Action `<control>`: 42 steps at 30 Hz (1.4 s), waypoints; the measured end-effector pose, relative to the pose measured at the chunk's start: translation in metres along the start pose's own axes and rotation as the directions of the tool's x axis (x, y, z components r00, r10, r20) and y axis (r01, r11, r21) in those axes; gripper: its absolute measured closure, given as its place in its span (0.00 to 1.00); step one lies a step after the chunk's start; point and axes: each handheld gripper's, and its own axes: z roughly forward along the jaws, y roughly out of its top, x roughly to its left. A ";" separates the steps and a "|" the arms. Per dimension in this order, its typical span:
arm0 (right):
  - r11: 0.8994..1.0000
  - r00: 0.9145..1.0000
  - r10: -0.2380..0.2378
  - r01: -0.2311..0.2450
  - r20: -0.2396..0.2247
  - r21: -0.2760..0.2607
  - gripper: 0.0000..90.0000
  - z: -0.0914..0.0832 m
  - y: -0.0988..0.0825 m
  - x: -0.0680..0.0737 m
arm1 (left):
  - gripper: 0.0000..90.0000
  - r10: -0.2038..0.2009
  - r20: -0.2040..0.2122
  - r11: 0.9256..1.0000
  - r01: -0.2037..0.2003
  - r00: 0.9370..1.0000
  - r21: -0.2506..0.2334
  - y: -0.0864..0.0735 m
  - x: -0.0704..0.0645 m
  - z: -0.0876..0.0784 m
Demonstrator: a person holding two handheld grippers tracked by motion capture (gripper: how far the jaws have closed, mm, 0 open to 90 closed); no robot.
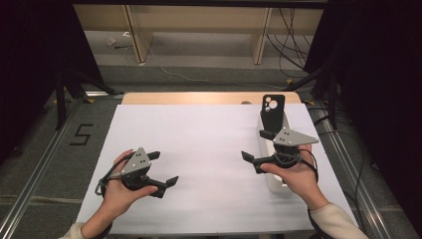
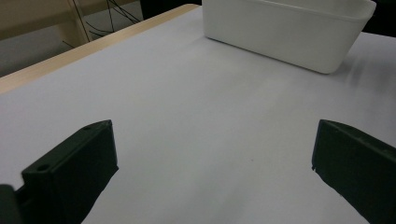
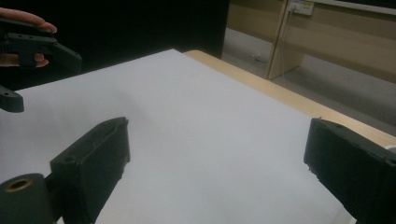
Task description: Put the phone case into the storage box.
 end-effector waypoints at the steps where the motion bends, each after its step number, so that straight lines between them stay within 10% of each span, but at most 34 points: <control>1: 1.000 1.000 0.000 0.000 0.000 0.000 0.09 -0.001 0.000 0.000 | 0.00 -0.001 0.000 1.000 0.001 1.000 0.000 0.000 0.000 0.000; 42: 1.000 1.000 0.016 -0.016 -0.017 0.001 0.09 -0.019 -0.019 -0.006 | 0.00 0.000 -0.002 1.000 0.000 1.000 -0.001 0.000 0.001 -0.001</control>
